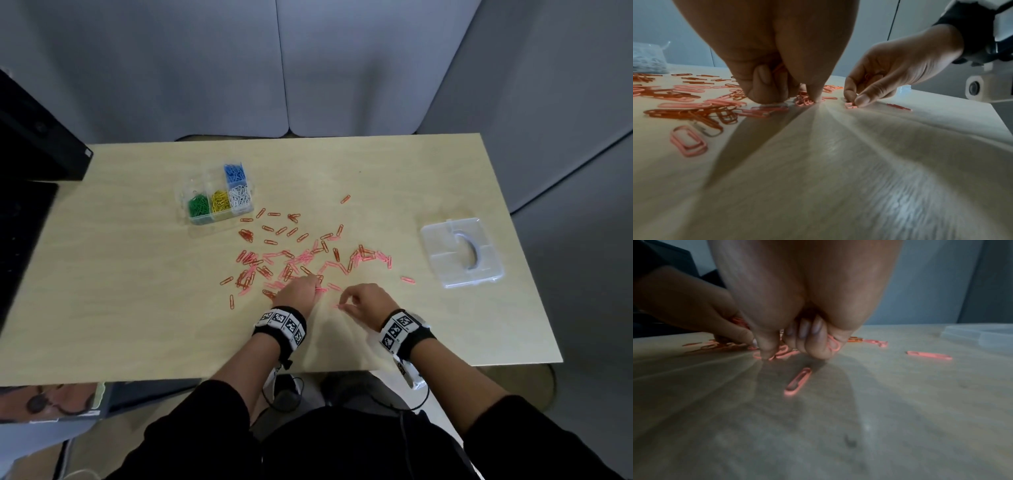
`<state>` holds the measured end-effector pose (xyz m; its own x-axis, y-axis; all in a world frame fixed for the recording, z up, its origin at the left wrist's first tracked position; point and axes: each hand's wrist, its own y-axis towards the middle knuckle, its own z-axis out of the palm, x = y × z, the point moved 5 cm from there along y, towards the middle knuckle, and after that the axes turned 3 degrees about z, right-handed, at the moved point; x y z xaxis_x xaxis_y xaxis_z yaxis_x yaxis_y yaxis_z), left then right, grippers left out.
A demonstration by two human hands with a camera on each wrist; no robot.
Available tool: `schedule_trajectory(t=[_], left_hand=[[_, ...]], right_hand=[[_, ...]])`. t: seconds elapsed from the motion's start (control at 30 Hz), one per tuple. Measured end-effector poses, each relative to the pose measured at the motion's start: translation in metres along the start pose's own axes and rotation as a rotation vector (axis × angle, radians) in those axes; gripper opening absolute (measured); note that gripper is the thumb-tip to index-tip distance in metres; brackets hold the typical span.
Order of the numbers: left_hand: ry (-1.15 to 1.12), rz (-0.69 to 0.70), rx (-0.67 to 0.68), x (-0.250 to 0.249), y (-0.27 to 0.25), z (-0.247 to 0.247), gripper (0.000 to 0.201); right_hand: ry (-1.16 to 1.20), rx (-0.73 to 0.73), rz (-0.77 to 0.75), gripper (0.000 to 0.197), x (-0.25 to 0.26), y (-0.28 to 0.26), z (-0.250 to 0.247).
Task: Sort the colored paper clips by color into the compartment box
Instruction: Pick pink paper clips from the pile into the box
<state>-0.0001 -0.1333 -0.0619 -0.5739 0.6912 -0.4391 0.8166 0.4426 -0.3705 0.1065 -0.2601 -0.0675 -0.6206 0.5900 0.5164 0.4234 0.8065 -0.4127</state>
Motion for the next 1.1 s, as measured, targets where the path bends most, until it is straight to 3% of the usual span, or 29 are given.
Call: schedule_trajectory(t=[0.1,0.17,0.3,0.43,0.53,0.63,0.83,0.93,1.1], left_hand=[[0.007,-0.016,0.03,-0.005,0.002,-0.001,0.015],[-0.025,-0.039,0.034,-0.007,0.003,-0.003,0.016],[-0.145,-0.112,0.047,-0.004,0.005,-0.002,0.017],[-0.352,-0.159,-0.056,0.003,-0.001,-0.024,0.011],[-0.463,-0.167,-0.193,0.021,-0.007,-0.059,0.01],[-0.435,-0.194,-0.344,0.05,-0.005,-0.113,0.013],[-0.308,-0.271,-0.477,0.129,0.045,-0.227,0.01],[-0.187,-0.33,-0.42,0.171,0.093,-0.257,0.014],[-0.015,-0.329,-0.234,0.202,0.156,-0.262,0.023]], right_hand=[[-0.104,0.076,-0.043,0.017,0.0,0.005,-0.002],[-0.05,0.065,-0.042,0.015,0.0,0.011,-0.01],[0.326,0.024,0.007,0.013,-0.002,0.029,-0.035],[0.614,0.096,0.042,0.014,0.014,0.055,-0.063],[0.815,0.132,0.087,0.021,0.038,0.075,-0.085],[0.955,0.138,0.093,0.025,0.072,0.103,-0.107],[1.025,0.11,0.038,0.026,0.146,0.169,-0.141],[1.006,0.095,0.014,0.023,0.179,0.197,-0.151],[0.955,0.082,0.011,0.015,0.216,0.24,-0.152]])
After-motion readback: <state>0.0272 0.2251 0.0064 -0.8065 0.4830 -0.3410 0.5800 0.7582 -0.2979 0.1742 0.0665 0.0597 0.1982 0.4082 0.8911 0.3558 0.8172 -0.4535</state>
